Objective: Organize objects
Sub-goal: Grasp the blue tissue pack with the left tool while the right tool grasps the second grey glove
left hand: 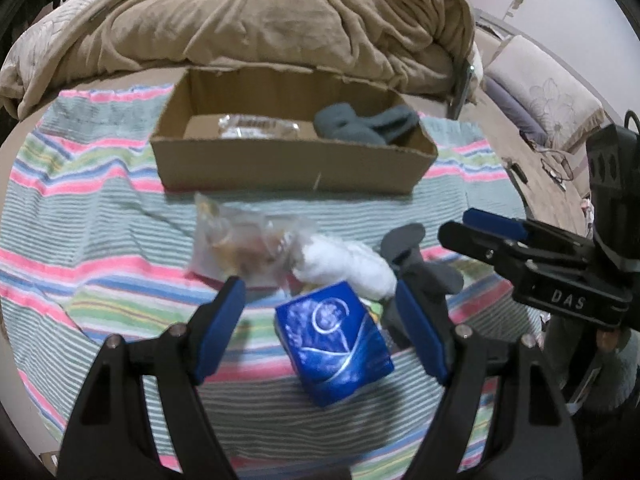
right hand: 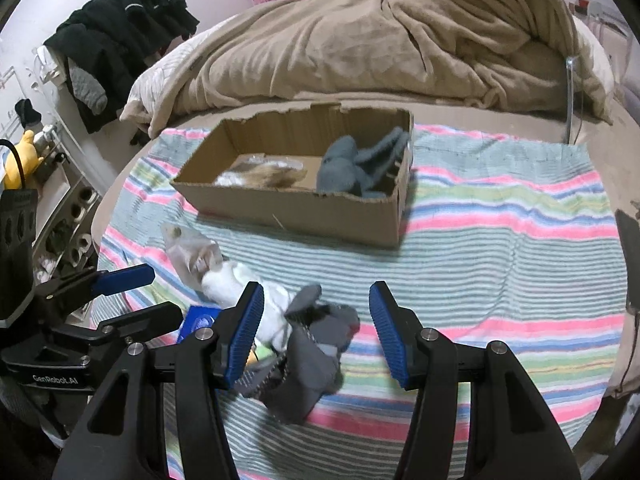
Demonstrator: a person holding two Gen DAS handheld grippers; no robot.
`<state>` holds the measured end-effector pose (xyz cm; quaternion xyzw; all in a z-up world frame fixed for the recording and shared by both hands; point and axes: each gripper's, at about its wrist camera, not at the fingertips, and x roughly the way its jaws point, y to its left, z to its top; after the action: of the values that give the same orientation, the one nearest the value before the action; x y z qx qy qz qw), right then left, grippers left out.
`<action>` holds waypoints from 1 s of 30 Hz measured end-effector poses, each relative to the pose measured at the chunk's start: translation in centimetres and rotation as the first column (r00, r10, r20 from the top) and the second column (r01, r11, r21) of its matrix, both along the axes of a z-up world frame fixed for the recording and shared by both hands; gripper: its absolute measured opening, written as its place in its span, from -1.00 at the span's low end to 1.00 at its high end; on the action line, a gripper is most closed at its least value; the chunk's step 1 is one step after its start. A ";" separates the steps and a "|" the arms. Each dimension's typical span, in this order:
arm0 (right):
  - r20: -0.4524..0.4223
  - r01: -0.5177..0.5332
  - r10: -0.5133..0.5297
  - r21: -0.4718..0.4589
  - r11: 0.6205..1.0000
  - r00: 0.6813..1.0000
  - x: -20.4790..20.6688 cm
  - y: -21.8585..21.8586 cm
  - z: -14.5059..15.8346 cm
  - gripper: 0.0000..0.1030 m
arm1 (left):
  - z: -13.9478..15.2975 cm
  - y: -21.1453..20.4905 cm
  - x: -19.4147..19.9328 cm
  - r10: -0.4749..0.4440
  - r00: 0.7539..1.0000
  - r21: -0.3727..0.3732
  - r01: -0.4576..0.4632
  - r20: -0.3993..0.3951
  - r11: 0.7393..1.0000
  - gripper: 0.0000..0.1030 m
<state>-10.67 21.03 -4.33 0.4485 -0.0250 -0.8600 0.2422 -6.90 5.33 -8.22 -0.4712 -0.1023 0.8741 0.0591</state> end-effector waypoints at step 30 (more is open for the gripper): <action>0.152 -0.091 0.088 0.009 0.996 0.984 0.1 -1.0 -5.1 -0.39 | -4.4 1.9 -0.3 -0.070 0.990 0.014 0.069 0.122 0.998 0.13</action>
<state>-10.61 20.01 -9.48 0.5152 -0.0162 -0.8118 0.2744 -7.15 7.27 -12.66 -0.5267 -0.0938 0.8405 0.0855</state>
